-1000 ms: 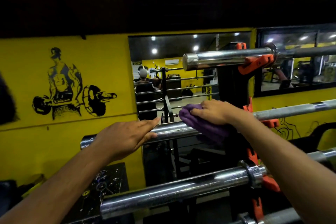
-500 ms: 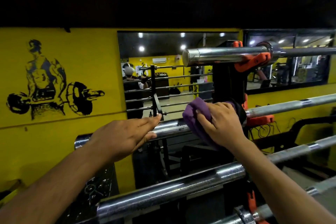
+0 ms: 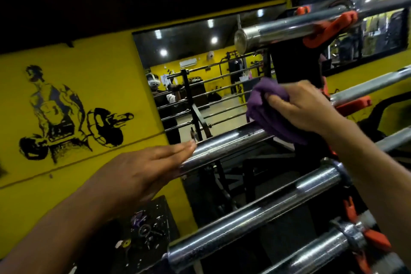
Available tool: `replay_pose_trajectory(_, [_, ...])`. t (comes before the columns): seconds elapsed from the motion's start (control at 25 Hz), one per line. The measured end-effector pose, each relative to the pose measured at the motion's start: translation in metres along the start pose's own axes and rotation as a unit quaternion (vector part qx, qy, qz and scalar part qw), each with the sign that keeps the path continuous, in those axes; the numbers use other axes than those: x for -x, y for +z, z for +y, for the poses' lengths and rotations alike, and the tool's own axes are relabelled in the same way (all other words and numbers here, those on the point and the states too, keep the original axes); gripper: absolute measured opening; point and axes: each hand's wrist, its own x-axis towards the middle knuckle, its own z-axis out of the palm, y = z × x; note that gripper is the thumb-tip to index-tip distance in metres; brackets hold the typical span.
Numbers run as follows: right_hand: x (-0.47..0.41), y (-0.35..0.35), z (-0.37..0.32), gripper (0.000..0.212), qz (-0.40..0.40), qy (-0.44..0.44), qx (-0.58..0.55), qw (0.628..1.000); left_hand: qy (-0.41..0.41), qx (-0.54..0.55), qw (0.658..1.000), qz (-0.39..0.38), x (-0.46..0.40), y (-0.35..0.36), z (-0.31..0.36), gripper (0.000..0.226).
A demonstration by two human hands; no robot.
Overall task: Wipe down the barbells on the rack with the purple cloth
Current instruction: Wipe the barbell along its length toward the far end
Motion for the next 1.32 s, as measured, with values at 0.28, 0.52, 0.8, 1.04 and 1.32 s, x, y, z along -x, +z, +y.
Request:
replay_pose_trajectory(0.28, [-0.003,0.033,-0.074,0.044,-0.16,0.039,0.144,0.976,0.028,0.042,0.992,0.117,0.029,0.031,-0.013,0.05])
replay_pose_trajectory(0.52, [-0.039,0.038,-0.101,0.046,-0.319,0.15,0.081,0.932,0.037,0.047,0.987,0.147,0.028,0.038,-0.021,0.049])
replay_pose_trajectory(0.8, [0.058,0.065,-0.087,0.042,0.053,-0.079,0.098,0.991,0.063,0.035,0.981,0.178,0.027,0.043,-0.024,0.048])
replay_pose_trajectory(1.04, [0.0,0.052,-0.12,0.036,-0.139,0.162,0.079,0.974,0.06,0.022,0.981,0.185,0.026,0.046,-0.022,0.048])
replay_pose_trajectory(1.32, [0.059,0.06,-0.096,0.019,0.044,-0.013,-0.053,0.998,0.055,0.011,0.978,0.201,0.027,0.045,-0.023,0.04])
